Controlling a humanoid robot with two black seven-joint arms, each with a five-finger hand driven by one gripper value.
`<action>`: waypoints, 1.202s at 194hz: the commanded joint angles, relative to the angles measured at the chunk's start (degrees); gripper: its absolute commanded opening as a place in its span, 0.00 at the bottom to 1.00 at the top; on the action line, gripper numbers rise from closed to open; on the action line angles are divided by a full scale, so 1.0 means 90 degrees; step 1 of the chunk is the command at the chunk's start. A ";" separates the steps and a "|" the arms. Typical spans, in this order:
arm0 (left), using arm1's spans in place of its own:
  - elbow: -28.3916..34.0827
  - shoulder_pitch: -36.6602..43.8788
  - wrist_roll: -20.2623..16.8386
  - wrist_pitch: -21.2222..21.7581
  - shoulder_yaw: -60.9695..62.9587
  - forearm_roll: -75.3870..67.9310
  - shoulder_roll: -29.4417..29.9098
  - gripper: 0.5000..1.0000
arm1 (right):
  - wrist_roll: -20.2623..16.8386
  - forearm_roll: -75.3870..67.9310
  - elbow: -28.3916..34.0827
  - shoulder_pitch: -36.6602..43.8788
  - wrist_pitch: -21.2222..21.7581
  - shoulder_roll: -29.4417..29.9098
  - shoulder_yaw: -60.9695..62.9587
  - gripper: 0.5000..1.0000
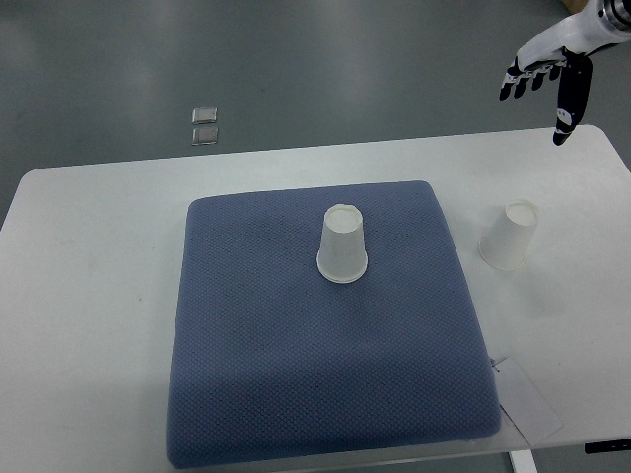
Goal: Stack paper cups
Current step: 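Move the right hand down over the white cup beside the pad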
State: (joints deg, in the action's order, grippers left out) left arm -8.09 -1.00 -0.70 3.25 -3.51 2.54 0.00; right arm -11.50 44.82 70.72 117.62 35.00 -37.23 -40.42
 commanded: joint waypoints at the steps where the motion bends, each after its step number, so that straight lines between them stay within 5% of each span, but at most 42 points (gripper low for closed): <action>1: 0.0000 0.0004 0.0000 0.0000 0.0000 0.0001 0.0000 1.00 | 0.0009 0.0000 0.0004 -0.0148 0.0000 -0.0023 0.0018 0.84; 43: 0.0000 -0.0006 0.0000 0.0000 0.0000 0.0001 0.0000 1.00 | 0.0019 0.0010 -0.0026 -0.0812 -0.0022 -0.0130 0.0087 0.84; 143: 0.0000 0.0004 0.0000 0.0000 0.0000 0.0001 0.0000 1.00 | 0.0019 -0.0039 -0.0182 -0.2248 -0.1877 -0.0218 0.0116 0.84; 233: 0.0000 0.0004 0.0000 0.0000 0.0000 0.0001 0.0000 1.00 | 0.0048 -0.0058 -0.0514 -0.3068 -0.2610 -0.0033 0.0282 0.83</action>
State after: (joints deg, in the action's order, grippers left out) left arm -8.08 -1.00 -0.70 3.25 -3.52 2.55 0.00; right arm -11.08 44.30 66.32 91.63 12.64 -38.31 -39.20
